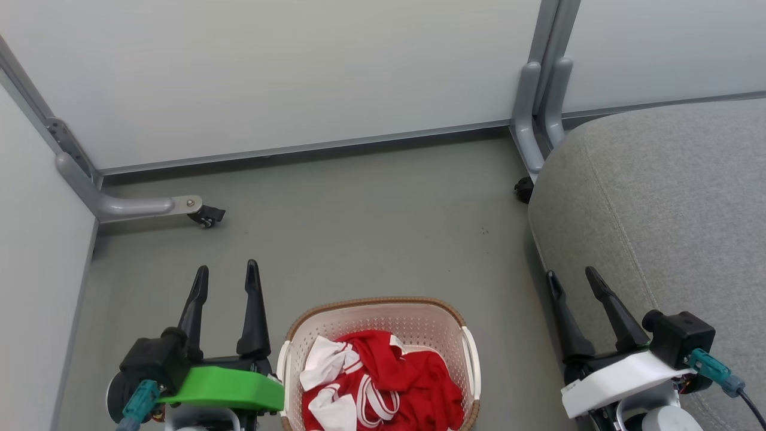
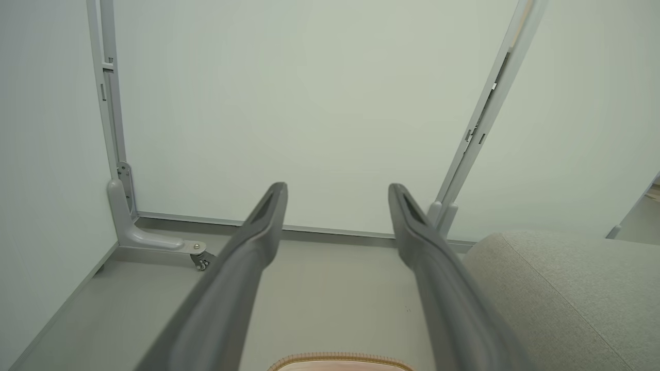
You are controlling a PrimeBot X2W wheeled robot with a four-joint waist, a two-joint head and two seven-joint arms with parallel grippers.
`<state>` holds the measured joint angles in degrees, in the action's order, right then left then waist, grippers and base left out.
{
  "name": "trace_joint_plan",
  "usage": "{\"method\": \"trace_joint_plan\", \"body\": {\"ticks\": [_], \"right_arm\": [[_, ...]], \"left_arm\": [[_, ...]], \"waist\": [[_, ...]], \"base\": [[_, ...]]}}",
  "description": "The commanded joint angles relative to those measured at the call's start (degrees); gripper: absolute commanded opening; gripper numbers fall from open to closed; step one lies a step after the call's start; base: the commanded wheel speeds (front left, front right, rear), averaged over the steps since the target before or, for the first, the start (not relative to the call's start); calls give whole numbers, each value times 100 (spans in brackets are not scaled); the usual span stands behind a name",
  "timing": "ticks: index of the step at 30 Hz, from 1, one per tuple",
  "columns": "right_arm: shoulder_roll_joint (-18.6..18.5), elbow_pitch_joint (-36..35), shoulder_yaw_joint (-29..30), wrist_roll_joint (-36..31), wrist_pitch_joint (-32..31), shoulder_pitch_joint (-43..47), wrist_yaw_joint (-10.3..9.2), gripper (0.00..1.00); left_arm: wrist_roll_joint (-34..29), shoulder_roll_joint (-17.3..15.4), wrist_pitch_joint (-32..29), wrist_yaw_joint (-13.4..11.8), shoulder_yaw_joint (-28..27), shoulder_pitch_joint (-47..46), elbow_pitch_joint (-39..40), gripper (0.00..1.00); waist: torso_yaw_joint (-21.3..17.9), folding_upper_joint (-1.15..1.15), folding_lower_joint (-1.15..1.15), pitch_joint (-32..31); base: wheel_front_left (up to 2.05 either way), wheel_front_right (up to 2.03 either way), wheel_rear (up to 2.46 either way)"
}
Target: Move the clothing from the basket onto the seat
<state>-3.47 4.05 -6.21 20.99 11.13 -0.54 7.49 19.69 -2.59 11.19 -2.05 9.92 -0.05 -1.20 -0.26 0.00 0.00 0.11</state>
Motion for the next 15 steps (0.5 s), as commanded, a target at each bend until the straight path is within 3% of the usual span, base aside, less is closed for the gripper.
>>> {"method": "trace_joint_plan", "body": {"ticks": [1,15], "right_arm": [[-44,-75,-21,-151,62,59,0,100],[-10,-188,25,-742,223,103,0,100]], "left_arm": [[-170,-40,53,-4,24,57,71,100],[-809,-42,211,22,151,150,89,100]], "waist": [[0,0,0,-5],[-4,0,0,-43]], "base": [[0,0,0],[0,0,0]]}}
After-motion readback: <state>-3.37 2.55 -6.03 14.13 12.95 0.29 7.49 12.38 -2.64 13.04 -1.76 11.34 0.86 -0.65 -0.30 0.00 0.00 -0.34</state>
